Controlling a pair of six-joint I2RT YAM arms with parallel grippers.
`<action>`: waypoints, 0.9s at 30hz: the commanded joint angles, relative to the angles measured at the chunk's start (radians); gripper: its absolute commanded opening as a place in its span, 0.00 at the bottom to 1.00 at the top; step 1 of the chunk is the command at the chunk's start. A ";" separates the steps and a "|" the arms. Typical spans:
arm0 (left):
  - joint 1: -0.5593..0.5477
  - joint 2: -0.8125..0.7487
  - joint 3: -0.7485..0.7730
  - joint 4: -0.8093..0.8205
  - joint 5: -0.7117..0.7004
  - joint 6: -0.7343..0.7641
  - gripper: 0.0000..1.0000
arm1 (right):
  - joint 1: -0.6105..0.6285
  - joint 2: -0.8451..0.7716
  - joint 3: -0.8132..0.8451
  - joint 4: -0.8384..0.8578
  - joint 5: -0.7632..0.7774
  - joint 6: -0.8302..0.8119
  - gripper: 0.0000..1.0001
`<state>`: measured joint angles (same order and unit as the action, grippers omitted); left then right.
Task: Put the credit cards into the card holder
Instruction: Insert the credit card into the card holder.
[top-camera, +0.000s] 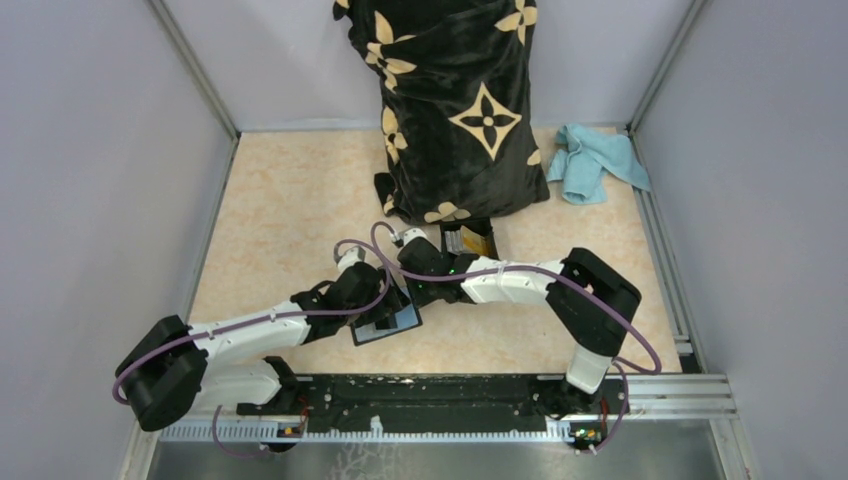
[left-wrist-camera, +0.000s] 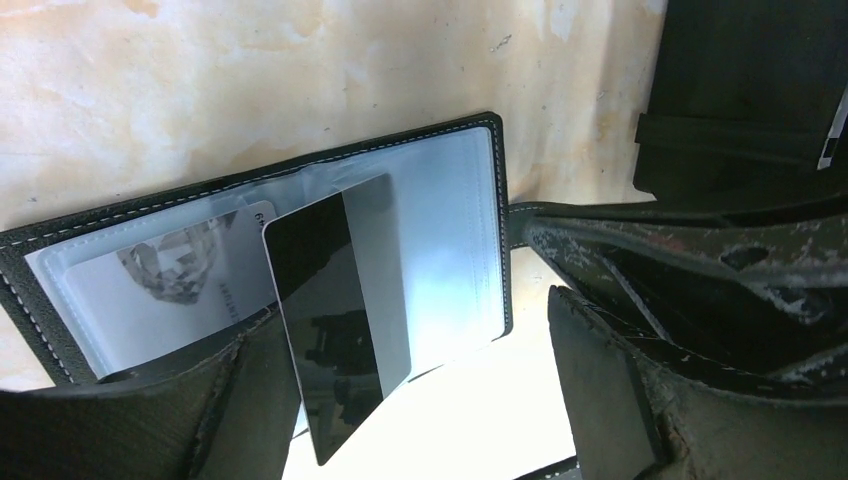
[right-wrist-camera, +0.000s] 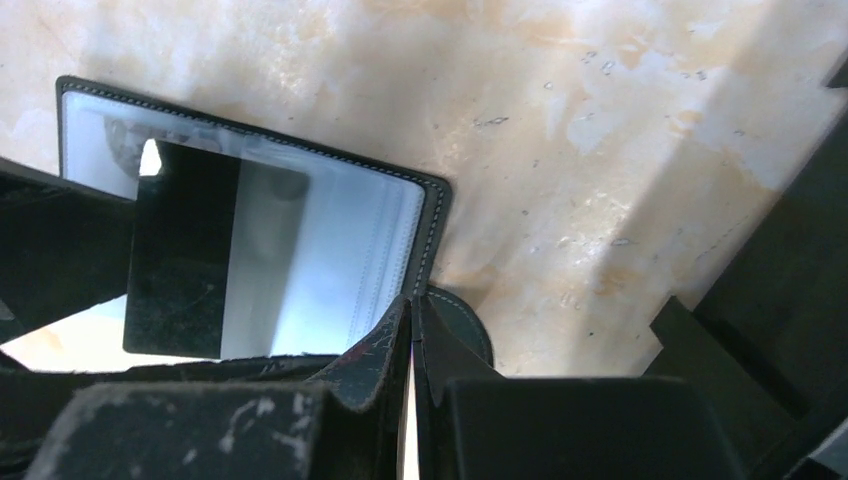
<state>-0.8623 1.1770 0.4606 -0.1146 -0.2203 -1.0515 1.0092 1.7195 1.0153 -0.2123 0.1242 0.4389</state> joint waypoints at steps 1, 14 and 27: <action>-0.001 0.003 -0.031 -0.068 -0.051 0.028 0.89 | 0.034 -0.033 0.029 0.012 -0.004 0.013 0.04; -0.002 -0.022 -0.053 -0.083 -0.072 0.004 0.66 | 0.059 0.008 0.014 0.015 0.005 0.041 0.04; -0.014 -0.003 -0.009 -0.217 -0.107 -0.031 0.64 | 0.059 0.055 -0.021 0.060 -0.038 0.065 0.03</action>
<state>-0.8692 1.1492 0.4461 -0.2005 -0.2924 -1.0828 1.0595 1.7607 1.0077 -0.1864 0.1005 0.4911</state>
